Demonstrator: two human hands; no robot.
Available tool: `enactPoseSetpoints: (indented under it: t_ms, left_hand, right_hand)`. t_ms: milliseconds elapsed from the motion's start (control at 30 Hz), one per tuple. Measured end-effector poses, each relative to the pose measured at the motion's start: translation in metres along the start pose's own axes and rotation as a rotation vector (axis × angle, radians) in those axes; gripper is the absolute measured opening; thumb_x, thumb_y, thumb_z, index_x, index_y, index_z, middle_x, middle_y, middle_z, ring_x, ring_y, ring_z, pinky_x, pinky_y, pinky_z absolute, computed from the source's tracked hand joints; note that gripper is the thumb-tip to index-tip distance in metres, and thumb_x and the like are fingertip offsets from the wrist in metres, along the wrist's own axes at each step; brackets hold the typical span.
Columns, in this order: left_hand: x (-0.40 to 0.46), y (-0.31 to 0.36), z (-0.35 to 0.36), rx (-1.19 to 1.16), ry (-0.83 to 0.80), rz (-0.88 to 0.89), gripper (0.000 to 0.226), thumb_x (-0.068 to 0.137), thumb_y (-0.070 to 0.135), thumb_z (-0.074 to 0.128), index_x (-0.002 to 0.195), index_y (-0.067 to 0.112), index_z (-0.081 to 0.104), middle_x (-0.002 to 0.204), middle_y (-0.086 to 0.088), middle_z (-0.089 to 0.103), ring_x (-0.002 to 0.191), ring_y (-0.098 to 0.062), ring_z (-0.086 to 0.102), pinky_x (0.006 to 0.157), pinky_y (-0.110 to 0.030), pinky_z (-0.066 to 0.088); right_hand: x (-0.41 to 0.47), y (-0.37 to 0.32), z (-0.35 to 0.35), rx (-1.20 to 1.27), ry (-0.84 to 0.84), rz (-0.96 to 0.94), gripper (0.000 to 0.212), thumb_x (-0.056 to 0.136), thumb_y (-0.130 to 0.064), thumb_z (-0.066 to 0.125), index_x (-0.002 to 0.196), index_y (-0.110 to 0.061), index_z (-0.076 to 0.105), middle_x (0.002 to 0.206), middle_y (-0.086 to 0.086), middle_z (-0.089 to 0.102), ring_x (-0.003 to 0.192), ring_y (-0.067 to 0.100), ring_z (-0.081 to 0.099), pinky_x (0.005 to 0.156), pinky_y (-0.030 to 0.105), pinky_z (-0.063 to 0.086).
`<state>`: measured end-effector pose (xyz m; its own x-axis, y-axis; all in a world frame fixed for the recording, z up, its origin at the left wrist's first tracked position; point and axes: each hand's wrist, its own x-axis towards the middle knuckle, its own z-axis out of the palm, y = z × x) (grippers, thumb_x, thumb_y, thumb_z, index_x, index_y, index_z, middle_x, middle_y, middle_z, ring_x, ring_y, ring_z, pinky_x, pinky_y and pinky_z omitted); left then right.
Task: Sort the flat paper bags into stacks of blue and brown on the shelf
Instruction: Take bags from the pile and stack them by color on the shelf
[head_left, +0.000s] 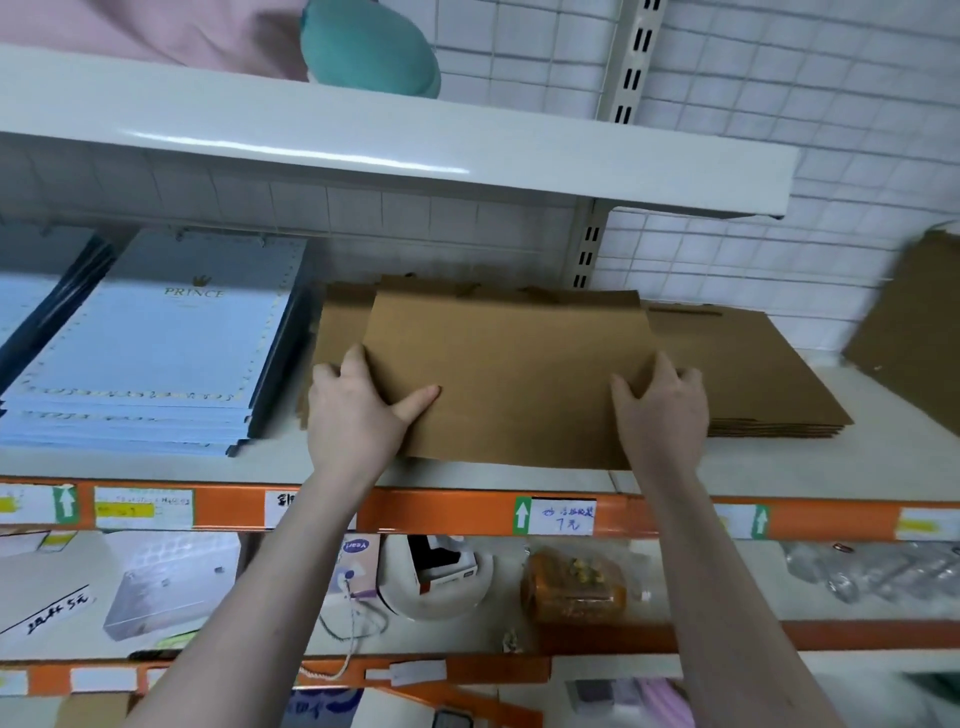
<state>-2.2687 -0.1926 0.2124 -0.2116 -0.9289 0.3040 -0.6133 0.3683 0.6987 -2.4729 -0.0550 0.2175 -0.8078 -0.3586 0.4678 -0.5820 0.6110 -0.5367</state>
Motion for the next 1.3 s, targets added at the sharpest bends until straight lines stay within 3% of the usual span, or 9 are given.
enactPoseSetpoints:
  t_ms: [433,633,967,1300]
  left_hand:
    - [-0.056,0.130,0.119,0.051,-0.026,-0.028,0.089,0.070,0.054,0.073,0.139,0.009,0.039,0.117,-0.022,0.046,0.113,-0.040,0.045,0.095,-0.043,0.040]
    - [-0.075,0.188,0.181,0.093,-0.040,-0.047,0.087,0.073,0.055,0.070,0.140,0.009,0.038,0.115,-0.021,0.045,0.113,-0.041,0.045,0.094,-0.043,0.039]
    - [-0.062,0.216,0.222,0.221,-0.056,-0.049,0.070,0.083,0.054,0.059,0.134,0.009,0.043,0.120,-0.019,0.046,0.114,-0.037,0.044,0.095,-0.041,0.038]
    - [-0.039,0.218,0.247,0.247,-0.102,-0.080,0.067,0.088,0.047,0.055,0.139,0.007,0.037,0.129,-0.020,0.044,0.119,-0.038,0.042,0.099,-0.040,0.034]
  right_hand:
    - [0.084,0.148,-0.048,-0.015,-0.059,0.028,0.051,0.092,-0.030,0.055,0.132,0.001,0.046,0.121,0.023,0.049,0.115,0.036,0.046,0.095,0.039,0.037]
    - [0.141,0.216,-0.051,-0.035,-0.090,0.080,0.038,0.090,-0.033,0.054,0.115,-0.004,0.056,0.114,0.020,0.053,0.109,0.035,0.047,0.091,0.041,0.041]
    - [0.188,0.241,-0.037,-0.046,-0.152,0.086,0.040,0.091,-0.031,0.053,0.119,-0.003,0.055,0.120,0.021,0.053,0.114,0.036,0.044,0.096,0.040,0.034]
    - [0.217,0.236,-0.015,-0.165,-0.226,-0.019,0.038,0.093,-0.033,0.049,0.113,-0.002,0.056,0.118,0.021,0.054,0.111,0.036,0.046,0.089,0.038,0.038]
